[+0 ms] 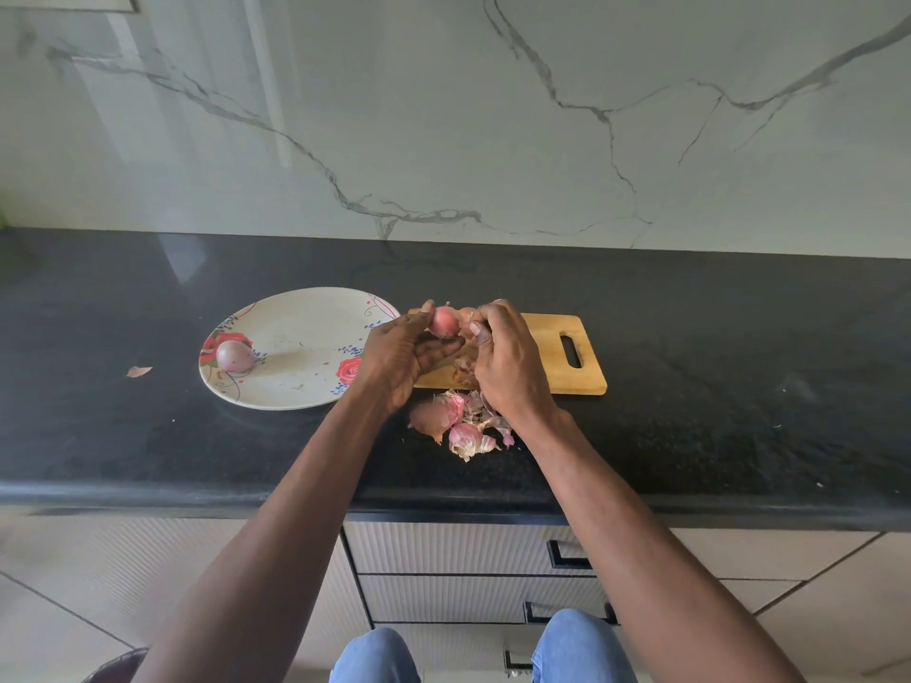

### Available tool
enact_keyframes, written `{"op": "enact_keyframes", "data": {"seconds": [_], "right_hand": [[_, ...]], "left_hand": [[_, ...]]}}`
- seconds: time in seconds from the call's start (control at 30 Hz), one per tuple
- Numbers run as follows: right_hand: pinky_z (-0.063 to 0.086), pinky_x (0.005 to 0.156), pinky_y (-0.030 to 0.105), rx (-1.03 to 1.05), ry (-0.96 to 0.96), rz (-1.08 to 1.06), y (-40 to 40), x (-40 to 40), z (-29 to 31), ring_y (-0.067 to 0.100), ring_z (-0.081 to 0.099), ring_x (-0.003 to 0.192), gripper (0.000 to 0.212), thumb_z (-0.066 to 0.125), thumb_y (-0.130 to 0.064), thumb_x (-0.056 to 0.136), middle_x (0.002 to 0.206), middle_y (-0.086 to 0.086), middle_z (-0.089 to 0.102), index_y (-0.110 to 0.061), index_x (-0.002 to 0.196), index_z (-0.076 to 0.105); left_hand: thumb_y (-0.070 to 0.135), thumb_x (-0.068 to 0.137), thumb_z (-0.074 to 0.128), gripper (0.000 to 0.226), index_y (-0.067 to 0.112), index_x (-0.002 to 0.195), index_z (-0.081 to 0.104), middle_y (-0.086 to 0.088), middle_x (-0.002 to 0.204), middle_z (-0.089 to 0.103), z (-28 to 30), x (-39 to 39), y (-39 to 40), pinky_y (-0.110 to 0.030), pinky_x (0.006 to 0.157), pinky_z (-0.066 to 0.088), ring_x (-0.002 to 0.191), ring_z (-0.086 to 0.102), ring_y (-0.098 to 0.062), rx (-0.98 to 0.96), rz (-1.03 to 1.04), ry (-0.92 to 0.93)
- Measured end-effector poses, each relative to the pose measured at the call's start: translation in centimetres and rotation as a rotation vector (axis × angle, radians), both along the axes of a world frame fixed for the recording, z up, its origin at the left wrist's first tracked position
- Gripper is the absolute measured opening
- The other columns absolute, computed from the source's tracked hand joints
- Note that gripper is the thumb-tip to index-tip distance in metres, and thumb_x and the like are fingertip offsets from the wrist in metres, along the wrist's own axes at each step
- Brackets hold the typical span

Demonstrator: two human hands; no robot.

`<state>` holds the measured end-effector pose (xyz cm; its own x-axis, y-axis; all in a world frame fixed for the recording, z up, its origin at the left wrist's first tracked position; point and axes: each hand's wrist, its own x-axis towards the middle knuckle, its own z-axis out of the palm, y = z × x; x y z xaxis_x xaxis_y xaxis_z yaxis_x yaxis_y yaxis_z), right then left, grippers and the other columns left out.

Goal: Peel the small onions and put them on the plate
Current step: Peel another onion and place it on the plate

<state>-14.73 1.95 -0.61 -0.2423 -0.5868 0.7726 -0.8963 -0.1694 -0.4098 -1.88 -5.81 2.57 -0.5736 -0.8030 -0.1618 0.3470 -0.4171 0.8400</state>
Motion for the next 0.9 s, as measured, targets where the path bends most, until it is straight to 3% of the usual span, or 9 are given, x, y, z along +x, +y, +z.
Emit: {"op": "enact_keyframes", "data": {"seconds": [0.27,0.37,0.53,0.77,0.9], "right_hand": [[0.056,0.072,0.036,0.037,0.017,0.022,0.0,0.0,-0.1,0.022,0.058,0.093,0.009,0.057,0.004,0.095,0.102,0.009,0.055,-0.001,0.103,0.058],[0.055,0.070,0.035,0.057,0.032,-0.009,0.1,-0.1,-0.1,0.018,0.053,0.090,0.011,0.059,0.006,0.093,0.100,0.008,0.054,-0.001,0.101,0.058],[0.051,0.077,0.029,0.106,0.019,-0.046,0.3,0.0,0.0,0.012,0.050,0.094,0.013,0.060,0.007,0.091,0.103,0.008,0.057,-0.002,0.101,0.060],[0.057,0.087,0.032,0.160,-0.034,-0.078,0.4,-0.2,0.2,0.021,0.064,0.101,0.022,0.072,0.002,0.083,0.110,0.008,0.069,-0.004,0.104,0.076],[0.052,0.081,0.013,-0.021,-0.175,-0.017,0.7,-0.2,1.0,0.010,0.064,0.090,0.019,0.075,-0.003,0.086,0.100,0.005,0.071,-0.003,0.105,0.076]], "left_hand": [[0.023,0.102,0.058,0.029,-0.006,0.105,0.062,-0.024,0.090,0.075,0.2,0.2,0.1,-0.030,0.064,0.061,0.077,0.076,-0.027,0.015,0.022,0.037],[0.026,0.103,0.057,0.031,-0.004,0.106,0.062,-0.021,0.086,0.076,0.2,0.1,0.1,-0.030,0.064,0.061,0.076,0.076,-0.025,0.024,0.026,0.040],[0.030,0.104,0.054,0.033,-0.001,0.112,0.060,-0.024,0.097,0.074,0.0,0.3,-0.7,-0.034,0.072,0.062,0.085,0.076,-0.030,0.111,0.049,0.167],[0.012,0.098,0.061,0.017,0.002,0.111,0.064,-0.023,0.104,0.072,-0.1,0.6,-0.4,-0.031,0.073,0.062,0.087,0.073,-0.028,0.049,0.010,0.118],[0.007,0.096,0.062,0.017,0.001,0.111,0.065,-0.014,0.096,0.074,0.1,0.5,-0.1,-0.029,0.069,0.061,0.080,0.074,-0.021,-0.027,-0.007,0.072]]}}
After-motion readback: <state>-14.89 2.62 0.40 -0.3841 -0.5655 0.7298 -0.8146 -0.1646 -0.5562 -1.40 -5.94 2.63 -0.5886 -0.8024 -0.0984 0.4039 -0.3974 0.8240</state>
